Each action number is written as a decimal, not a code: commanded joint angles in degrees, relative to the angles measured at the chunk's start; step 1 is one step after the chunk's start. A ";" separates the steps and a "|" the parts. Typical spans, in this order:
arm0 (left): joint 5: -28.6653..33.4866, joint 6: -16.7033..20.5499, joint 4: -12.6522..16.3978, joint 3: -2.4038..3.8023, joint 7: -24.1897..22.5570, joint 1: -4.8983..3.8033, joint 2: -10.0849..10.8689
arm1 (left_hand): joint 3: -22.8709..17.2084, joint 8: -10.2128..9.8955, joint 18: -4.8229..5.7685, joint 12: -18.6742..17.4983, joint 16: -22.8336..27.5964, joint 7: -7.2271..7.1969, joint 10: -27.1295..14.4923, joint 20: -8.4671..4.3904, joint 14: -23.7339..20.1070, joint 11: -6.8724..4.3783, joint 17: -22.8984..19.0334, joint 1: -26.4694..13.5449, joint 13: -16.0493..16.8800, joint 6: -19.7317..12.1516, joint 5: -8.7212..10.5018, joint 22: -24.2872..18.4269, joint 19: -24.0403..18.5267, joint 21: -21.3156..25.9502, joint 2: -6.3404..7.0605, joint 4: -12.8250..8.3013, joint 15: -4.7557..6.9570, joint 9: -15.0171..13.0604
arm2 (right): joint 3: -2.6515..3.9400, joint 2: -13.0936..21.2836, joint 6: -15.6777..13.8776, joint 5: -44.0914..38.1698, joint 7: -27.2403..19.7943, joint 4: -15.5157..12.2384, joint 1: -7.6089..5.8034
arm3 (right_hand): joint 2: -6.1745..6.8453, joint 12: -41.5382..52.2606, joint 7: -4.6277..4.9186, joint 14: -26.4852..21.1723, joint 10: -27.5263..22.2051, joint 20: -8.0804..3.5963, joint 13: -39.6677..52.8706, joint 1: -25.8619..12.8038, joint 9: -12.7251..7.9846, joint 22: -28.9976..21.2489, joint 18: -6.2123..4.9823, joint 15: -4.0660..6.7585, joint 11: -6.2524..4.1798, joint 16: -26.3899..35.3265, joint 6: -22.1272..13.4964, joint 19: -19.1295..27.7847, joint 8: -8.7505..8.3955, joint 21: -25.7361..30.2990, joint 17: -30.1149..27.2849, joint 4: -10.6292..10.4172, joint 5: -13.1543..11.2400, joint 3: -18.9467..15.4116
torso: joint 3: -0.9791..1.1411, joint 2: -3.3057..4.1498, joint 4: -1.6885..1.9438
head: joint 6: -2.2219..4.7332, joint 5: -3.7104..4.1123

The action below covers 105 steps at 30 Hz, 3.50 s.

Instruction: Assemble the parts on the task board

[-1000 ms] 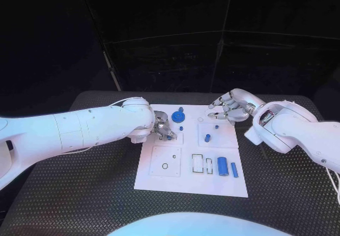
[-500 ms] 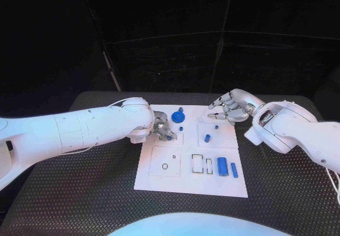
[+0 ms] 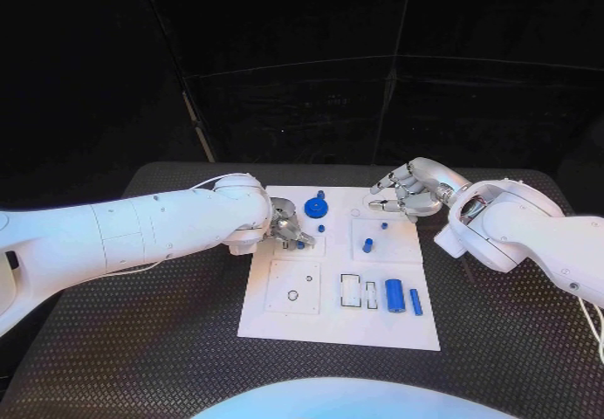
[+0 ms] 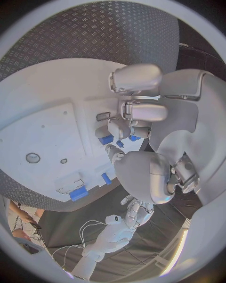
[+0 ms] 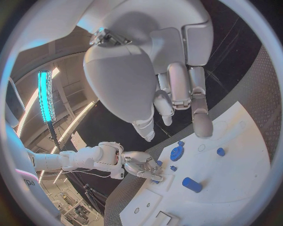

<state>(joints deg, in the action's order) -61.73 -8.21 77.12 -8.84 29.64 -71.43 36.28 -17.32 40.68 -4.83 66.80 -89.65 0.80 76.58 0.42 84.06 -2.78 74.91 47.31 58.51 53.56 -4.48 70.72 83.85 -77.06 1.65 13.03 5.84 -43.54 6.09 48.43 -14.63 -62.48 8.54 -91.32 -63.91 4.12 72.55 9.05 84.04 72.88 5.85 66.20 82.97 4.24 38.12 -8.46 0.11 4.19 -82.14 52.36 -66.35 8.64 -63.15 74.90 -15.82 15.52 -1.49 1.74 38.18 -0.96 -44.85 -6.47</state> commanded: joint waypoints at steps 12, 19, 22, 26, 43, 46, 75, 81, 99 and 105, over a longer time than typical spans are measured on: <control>-0.16 -1.42 2.54 1.74 0.94 -1.05 2.43 | 2.31 -0.13 0.72 -0.71 -0.35 0.14 -1.02 -0.40 5.94 -0.15 15.09 1.35 -1.63 -1.51 0.08 -1.02 0.20 0.89 -0.41 0.31 0.39 0.03 | 0.03 -0.19 -0.43 0.08 -0.94 0.71 -0.09 | 0.20 -0.08 -0.01 2.53 -0.05 -0.11 0.03 -0.37 -0.06 -0.03 -0.62 0.26 -0.10 0.18 0.18 0.15 0.39 0.31 0.18 -0.14 -0.44 -0.33 | -0.03 0.00 0.06 | 0.40 0.12; 0.29 -2.92 3.60 3.63 0.83 -3.75 3.99 | 4.90 -1.74 0.63 -1.34 -0.35 1.02 -2.15 0.01 5.94 0.55 15.09 2.78 -2.84 -3.66 -0.01 -1.61 -0.07 1.48 -0.73 1.13 -0.16 1.07 | 0.03 -0.31 -0.38 0.12 -0.94 1.19 -0.09 | 0.18 0.00 -0.01 2.56 0.02 -0.11 0.11 -0.40 -0.06 0.10 -0.60 0.26 -0.10 0.14 0.18 0.08 0.40 0.25 0.28 -0.17 -0.45 -0.34 | 0.05 0.02 -0.10 | 0.56 -0.10; 1.20 -3.78 3.79 3.90 0.77 -5.08 4.71 | 6.47 -4.59 0.64 -1.73 -0.35 2.35 -3.13 0.65 5.94 1.68 15.09 4.59 -3.72 -6.48 -0.09 -1.69 -0.20 1.67 -1.32 1.45 -1.06 3.13 | 0.03 -0.39 -0.30 0.12 -0.90 1.34 -0.09 | 0.18 0.00 -0.01 2.56 0.02 -0.11 0.11 -0.40 -0.06 0.10 -0.60 0.26 -0.10 0.14 0.18 0.08 0.40 0.25 0.28 -0.17 -0.45 -0.34 | 0.07 0.06 -0.11 | 0.67 -0.06; 2.44 -4.39 3.04 4.06 0.70 -6.23 5.26 | 9.26 -6.62 0.60 -1.23 -0.35 3.17 -3.35 1.40 5.94 2.40 15.09 6.07 -3.75 -6.77 -0.03 -1.52 -0.21 1.67 -1.41 2.35 -1.73 5.41 | 0.03 -0.46 -0.23 0.13 -0.87 1.48 -0.09 | 0.14 0.00 -0.02 2.57 0.02 -0.11 0.10 -0.43 -0.06 0.06 -0.60 0.26 -0.11 0.13 0.20 0.08 0.43 0.28 0.30 -0.19 -0.42 -0.34 | -0.01 0.13 -0.01 | 0.65 -0.01; 3.57 -9.64 -12.21 3.83 0.42 -6.89 -0.42 | 13.28 -8.72 0.68 -0.53 -0.35 3.68 -3.58 1.92 5.94 2.86 15.09 9.87 -3.94 -6.28 0.00 -0.72 -0.10 1.30 -2.04 2.58 -2.13 8.68 | 0.03 -0.69 0.01 0.13 -0.84 1.33 -0.09 | 0.02 0.04 -0.05 2.58 0.05 -0.13 0.10 -0.39 -0.05 0.06 -0.60 0.28 -0.14 0.16 0.24 0.02 0.51 0.30 0.28 -0.19 -0.20 -0.31 | -0.07 0.12 -0.07 | 0.74 -0.35; 3.51 -10.35 -14.70 3.72 0.33 -6.35 -1.96 | 14.02 -9.36 0.68 -0.41 -0.35 3.86 -3.63 2.04 5.94 3.02 15.09 10.61 -3.99 -6.36 -0.03 -0.64 -0.11 1.28 -2.27 2.57 -2.26 9.58 | 0.03 -0.70 -0.04 0.13 -0.88 1.21 -0.09 | 0.02 0.04 -0.05 2.58 0.05 -0.13 0.10 -0.39 -0.05 0.06 -0.60 0.28 -0.14 0.16 0.24 0.02 0.51 0.30 0.28 -0.19 -0.20 -0.31 | -0.05 0.12 -0.09 | 0.69 -0.40; 3.16 -13.43 -22.14 3.61 -0.15 -3.75 -7.94 | 16.68 -10.70 0.72 -0.12 -0.35 4.08 -3.87 2.34 5.94 3.25 15.09 12.98 -4.37 -5.51 -0.02 -0.13 -0.10 1.05 -3.05 2.48 -2.51 12.35 | 0.03 -1.18 -0.19 0.13 -0.90 1.27 -0.09 | 0.02 0.04 -0.05 2.58 0.05 -0.13 0.10 -0.39 -0.05 0.06 -0.60 0.28 -0.14 0.16 0.24 0.02 0.51 0.30 0.28 -0.19 -0.20 -0.31 | 0.04 0.01 -0.03 | 0.20 -0.31; 1.91 -13.66 -22.68 3.61 0.07 -3.64 -8.29 | 16.84 -10.75 0.73 -0.01 -0.35 4.07 -3.83 2.34 5.94 3.24 15.09 13.43 -4.32 -5.29 -0.04 -0.06 -0.09 1.02 -3.42 2.37 -2.51 12.65 | 0.03 -1.20 -0.13 0.13 -0.87 1.29 -0.09 | 0.02 0.04 -0.05 2.58 0.05 -0.13 0.10 -0.39 -0.05 0.06 -0.60 0.28 -0.14 0.16 0.24 0.02 0.51 0.30 0.28 -0.19 -0.20 -0.31 | 0.04 0.03 0.08 | 0.12 -0.18; 1.43 -14.98 -23.81 3.57 0.35 -3.40 -9.44 | 17.24 -10.89 0.74 0.09 -0.35 4.03 -3.93 2.35 5.94 3.21 15.09 15.41 -4.56 -4.66 -0.12 0.11 -0.12 0.99 -4.63 1.45 -2.50 13.70 | 0.03 -1.38 -0.03 0.13 -0.89 1.41 -0.09 | -0.06 0.02 -0.06 2.59 0.02 -0.14 0.02 -0.32 -0.06 -0.07 -0.61 0.30 -0.16 0.20 0.22 0.00 0.56 0.39 0.25 -0.16 0.05 -0.29 | 0.04 0.01 0.03 | -0.12 -0.32; 1.43 -15.40 -23.88 3.55 0.39 -3.37 -9.59 | 17.34 -10.88 0.74 0.15 -0.35 4.00 -3.93 2.36 5.94 3.19 15.09 16.10 -4.60 -4.44 -0.13 0.14 -0.13 0.99 -4.98 1.03 -2.49 14.01 | 0.03 -1.41 -0.03 0.13 -0.87 1.44 -0.09 | -0.06 0.02 -0.06 2.59 0.02 -0.14 0.02 -0.32 -0.06 -0.07 -0.61 0.30 -0.16 0.20 0.22 0.00 0.56 0.39 0.25 -0.16 0.05 -0.29 | 0.05 -0.01 0.01 | -0.18 -0.34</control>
<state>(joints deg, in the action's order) -59.87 -22.50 53.27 -5.31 30.00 -74.73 26.78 0.07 29.97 -4.83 66.58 -89.65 4.77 72.87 2.56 83.85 0.10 74.91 62.77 54.00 48.61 -4.48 70.82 83.76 -75.74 -3.36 14.45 3.78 -29.58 6.09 47.08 -14.68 -62.41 8.15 -89.81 -63.90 4.13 72.55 9.04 84.03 72.88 5.85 66.26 83.00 4.26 38.15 -8.46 0.10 4.19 -82.15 52.36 -66.35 8.92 -62.95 74.91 -15.95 15.30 -1.63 1.79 38.17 -0.92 -45.00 -6.81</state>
